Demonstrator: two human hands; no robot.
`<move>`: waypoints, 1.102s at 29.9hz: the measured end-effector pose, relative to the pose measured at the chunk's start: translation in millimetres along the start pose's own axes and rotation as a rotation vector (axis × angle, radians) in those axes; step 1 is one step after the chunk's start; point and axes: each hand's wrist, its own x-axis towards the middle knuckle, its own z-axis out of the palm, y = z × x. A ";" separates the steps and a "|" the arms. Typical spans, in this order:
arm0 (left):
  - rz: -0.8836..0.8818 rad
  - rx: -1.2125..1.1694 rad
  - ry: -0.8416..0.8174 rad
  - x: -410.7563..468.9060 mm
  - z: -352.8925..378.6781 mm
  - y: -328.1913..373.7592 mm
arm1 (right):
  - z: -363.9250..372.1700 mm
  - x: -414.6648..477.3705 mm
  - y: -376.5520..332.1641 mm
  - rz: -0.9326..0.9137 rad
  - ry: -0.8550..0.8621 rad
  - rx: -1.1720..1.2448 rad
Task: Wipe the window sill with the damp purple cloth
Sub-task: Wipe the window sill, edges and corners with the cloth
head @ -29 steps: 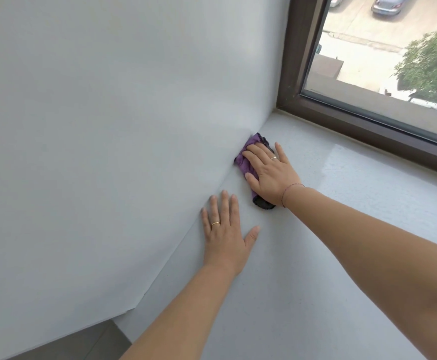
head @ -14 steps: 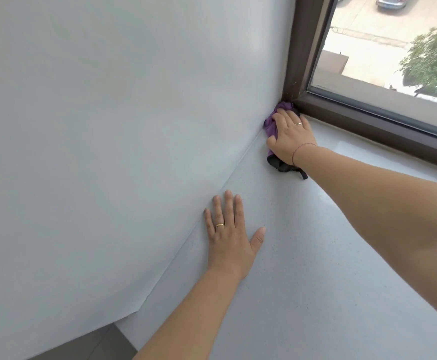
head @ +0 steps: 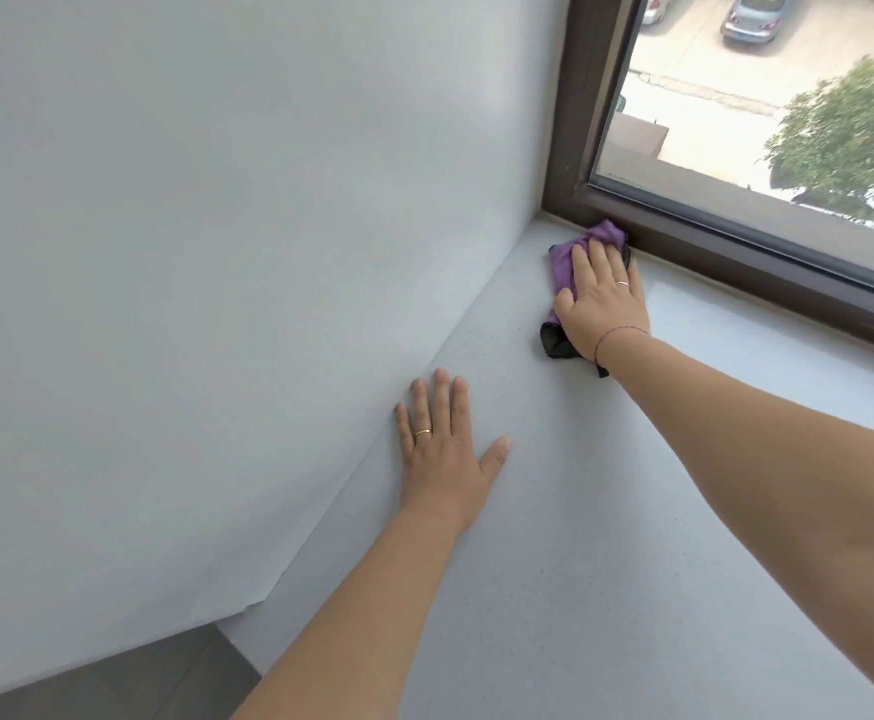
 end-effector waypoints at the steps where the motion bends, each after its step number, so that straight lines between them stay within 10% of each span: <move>1: -0.001 -0.017 -0.001 -1.4 -1.3 -1.3 | 0.6 -6.5 2.0 0.028 0.002 -0.003; 33: 0.253 0.073 -0.099 -153.9 -6.5 -139.0 | 87.0 -341.2 -186.0 -0.062 -0.112 -0.007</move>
